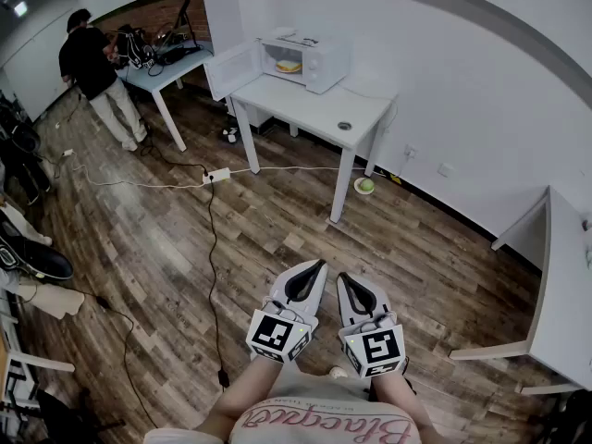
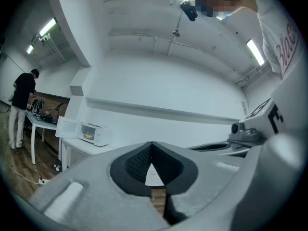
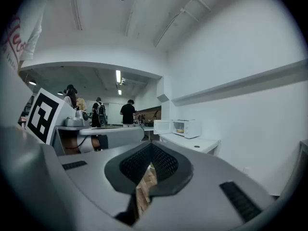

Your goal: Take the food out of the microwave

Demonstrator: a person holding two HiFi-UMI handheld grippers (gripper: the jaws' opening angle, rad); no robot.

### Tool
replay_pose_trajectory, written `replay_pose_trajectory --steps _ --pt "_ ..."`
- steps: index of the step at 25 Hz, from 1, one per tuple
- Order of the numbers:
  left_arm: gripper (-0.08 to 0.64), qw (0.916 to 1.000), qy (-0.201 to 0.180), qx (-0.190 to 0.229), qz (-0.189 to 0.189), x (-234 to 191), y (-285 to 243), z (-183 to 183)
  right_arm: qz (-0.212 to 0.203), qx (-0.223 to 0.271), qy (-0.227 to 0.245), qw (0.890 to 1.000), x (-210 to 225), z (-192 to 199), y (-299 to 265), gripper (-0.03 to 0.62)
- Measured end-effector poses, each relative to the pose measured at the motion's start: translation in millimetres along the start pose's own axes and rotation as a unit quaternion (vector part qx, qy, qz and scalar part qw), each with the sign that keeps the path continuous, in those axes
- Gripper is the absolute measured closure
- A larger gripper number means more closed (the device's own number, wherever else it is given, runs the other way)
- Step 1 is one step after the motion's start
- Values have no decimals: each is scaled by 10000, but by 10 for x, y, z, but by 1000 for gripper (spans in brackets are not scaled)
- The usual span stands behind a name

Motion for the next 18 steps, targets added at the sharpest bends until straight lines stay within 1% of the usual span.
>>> replay_pose_trajectory --steps 5,9,13,18 --pt "555 9996 -125 198 -158 634 -212 -59 -75 165 133 9997 426 79 498 583" --pt "555 9991 -292 155 -256 968 -233 -92 -164 270 39 9995 574 167 772 583" --pt "555 9988 -400 112 -256 1101 -288 -123 -184 402 27 9990 663 159 847 583" --pt "555 9981 -438 131 -420 1142 -361 -142 -270 498 49 9984 744 163 857 583"
Point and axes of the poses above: the fingertips, and each gripper's own axes: y backward along the fingers, x to its right, z out of its underside, the point moved 10 cm from there along y, backward along the fingers, and after that the axes turned 8 degrees about -x, right-handed, at the moved point
